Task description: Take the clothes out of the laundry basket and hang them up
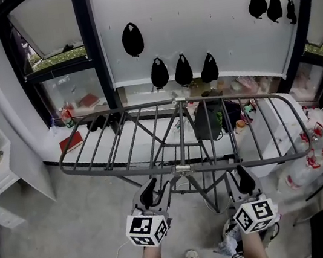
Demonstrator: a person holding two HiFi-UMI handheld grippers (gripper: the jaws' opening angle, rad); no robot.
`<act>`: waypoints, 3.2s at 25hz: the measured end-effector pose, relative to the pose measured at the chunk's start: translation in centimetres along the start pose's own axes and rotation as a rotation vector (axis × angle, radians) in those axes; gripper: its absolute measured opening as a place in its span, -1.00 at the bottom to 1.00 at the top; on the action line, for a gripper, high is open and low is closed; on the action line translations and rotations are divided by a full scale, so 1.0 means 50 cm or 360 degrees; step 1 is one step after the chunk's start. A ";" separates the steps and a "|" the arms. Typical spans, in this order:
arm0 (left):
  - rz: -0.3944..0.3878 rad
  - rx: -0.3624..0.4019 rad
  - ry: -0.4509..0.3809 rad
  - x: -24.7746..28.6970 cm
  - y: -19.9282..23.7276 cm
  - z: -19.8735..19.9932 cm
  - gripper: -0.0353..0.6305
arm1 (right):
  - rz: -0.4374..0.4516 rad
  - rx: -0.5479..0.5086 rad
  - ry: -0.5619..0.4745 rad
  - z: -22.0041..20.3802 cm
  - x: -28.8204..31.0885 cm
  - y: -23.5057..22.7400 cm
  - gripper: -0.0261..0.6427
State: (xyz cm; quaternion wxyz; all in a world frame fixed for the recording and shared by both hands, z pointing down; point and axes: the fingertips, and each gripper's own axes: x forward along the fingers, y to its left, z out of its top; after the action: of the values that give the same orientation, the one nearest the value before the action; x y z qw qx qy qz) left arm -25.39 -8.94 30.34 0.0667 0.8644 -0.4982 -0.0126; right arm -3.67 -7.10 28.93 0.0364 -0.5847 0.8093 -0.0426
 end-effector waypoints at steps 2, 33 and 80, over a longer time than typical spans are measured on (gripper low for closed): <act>-0.0026 -0.0003 0.0002 0.033 0.010 0.007 -0.39 | -0.0013 -0.0016 0.0001 0.009 0.027 -0.009 -0.46; -0.1450 0.0144 0.0514 0.249 -0.669 -0.283 -0.39 | -0.1444 0.0353 0.0154 -0.214 -0.549 -0.366 -0.46; -0.1833 0.0365 0.1147 0.143 -0.800 -1.034 -0.39 | -0.0393 0.0514 0.1856 -1.208 -0.634 -0.248 -0.46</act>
State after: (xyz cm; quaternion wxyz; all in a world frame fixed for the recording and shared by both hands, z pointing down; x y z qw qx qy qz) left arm 17.14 9.98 76.77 0.1190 0.9432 0.0956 0.2950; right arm 11.38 20.72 90.62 -0.3291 -0.5417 0.6056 -0.4811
